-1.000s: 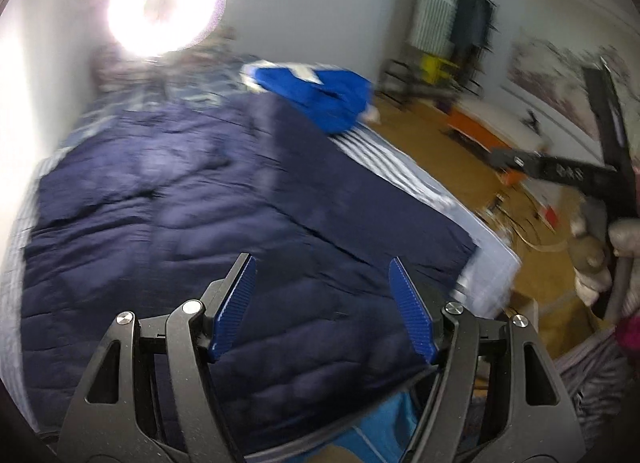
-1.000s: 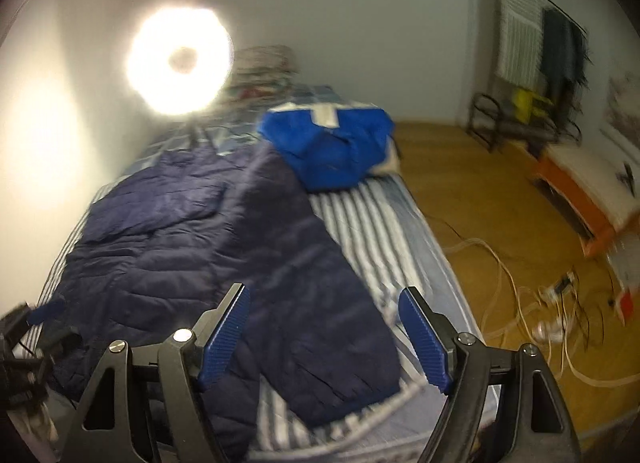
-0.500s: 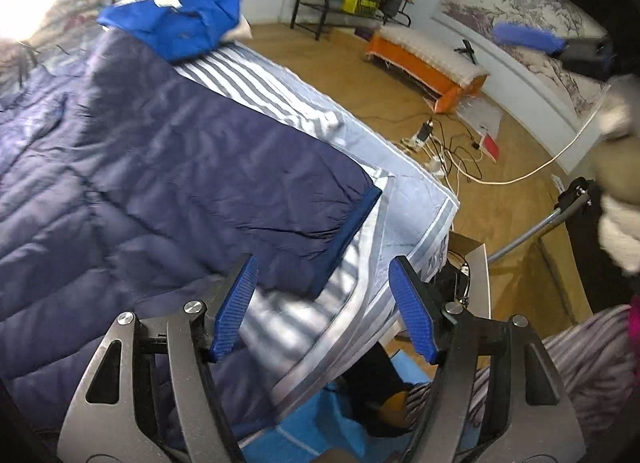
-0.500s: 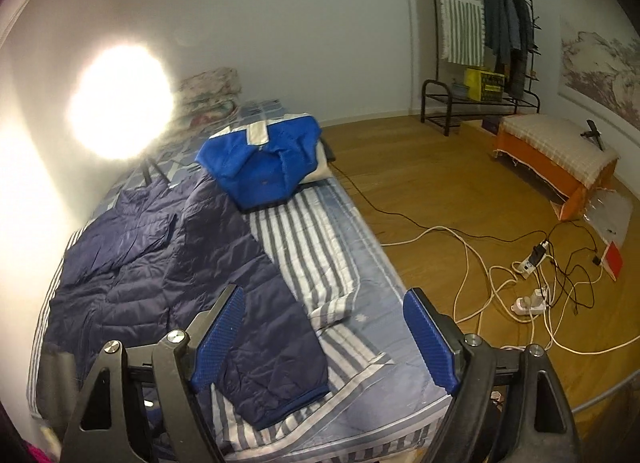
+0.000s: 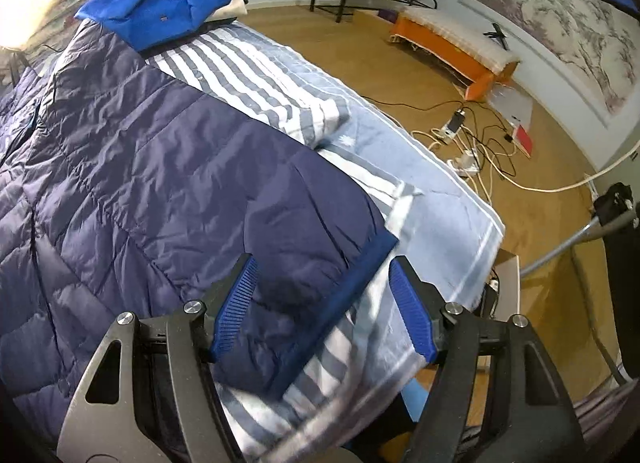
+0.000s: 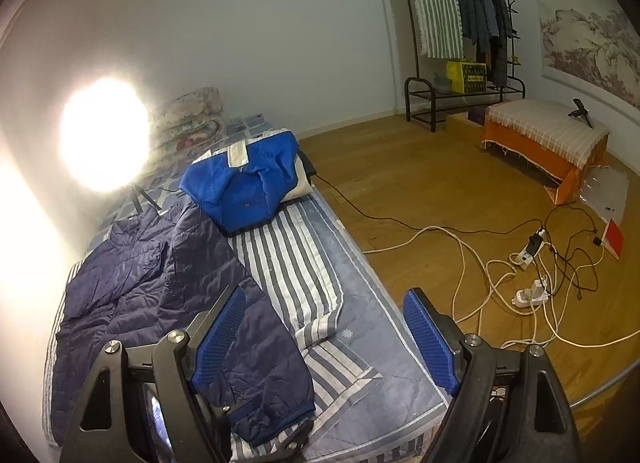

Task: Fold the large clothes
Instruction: 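Move the left tool to the jacket's opposite side edge and grasp it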

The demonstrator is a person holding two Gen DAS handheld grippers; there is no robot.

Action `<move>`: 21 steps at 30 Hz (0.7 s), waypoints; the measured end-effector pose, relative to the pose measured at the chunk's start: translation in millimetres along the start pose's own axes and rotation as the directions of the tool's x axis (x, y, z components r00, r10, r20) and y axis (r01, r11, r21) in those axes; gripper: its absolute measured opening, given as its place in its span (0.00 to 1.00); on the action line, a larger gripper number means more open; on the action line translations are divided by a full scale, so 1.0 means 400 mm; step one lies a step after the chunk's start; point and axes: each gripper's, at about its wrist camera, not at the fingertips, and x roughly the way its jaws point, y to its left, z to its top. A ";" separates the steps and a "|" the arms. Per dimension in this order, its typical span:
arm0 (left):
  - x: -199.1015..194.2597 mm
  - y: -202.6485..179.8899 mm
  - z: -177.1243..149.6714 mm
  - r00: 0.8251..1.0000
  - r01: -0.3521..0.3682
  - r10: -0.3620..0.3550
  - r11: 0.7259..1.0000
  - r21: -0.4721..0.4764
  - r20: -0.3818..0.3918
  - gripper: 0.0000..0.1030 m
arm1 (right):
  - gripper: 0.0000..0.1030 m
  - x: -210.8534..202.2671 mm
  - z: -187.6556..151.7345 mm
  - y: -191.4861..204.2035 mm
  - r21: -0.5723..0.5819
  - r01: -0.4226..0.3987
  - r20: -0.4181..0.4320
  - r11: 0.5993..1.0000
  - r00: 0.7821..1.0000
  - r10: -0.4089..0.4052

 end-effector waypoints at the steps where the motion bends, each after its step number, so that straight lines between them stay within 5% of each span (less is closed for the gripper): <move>1: 0.003 0.000 0.003 1.000 0.000 0.000 1.000 0.002 0.002 0.68 | 0.81 0.002 0.001 -0.001 0.005 -0.004 -0.002 1.000 1.000 0.004; 5: 0.004 -0.004 0.010 1.000 0.019 -0.019 1.000 0.000 -0.001 0.54 | 0.81 0.007 0.001 0.000 0.014 -0.014 -0.011 1.000 1.000 0.014; 14: 0.012 -0.080 -0.010 0.998 -0.061 0.059 0.992 0.108 0.023 0.58 | 0.81 0.013 0.001 0.002 0.019 -0.016 -0.018 1.000 1.000 0.017; 18: 0.031 -0.044 0.011 0.995 -0.097 0.097 0.995 0.019 0.010 0.57 | 0.81 0.009 0.004 -0.013 0.048 -0.013 -0.014 0.999 1.000 0.013; 20: 0.031 -0.006 0.023 0.998 -0.064 0.064 0.997 -0.050 -0.007 0.19 | 0.81 0.009 0.006 -0.019 0.058 -0.009 -0.012 0.998 1.000 0.010; 21: 0.028 0.007 0.027 0.999 -0.048 0.047 0.997 -0.068 -0.013 0.15 | 0.81 0.010 0.007 -0.020 0.061 -0.008 -0.011 0.998 1.000 0.009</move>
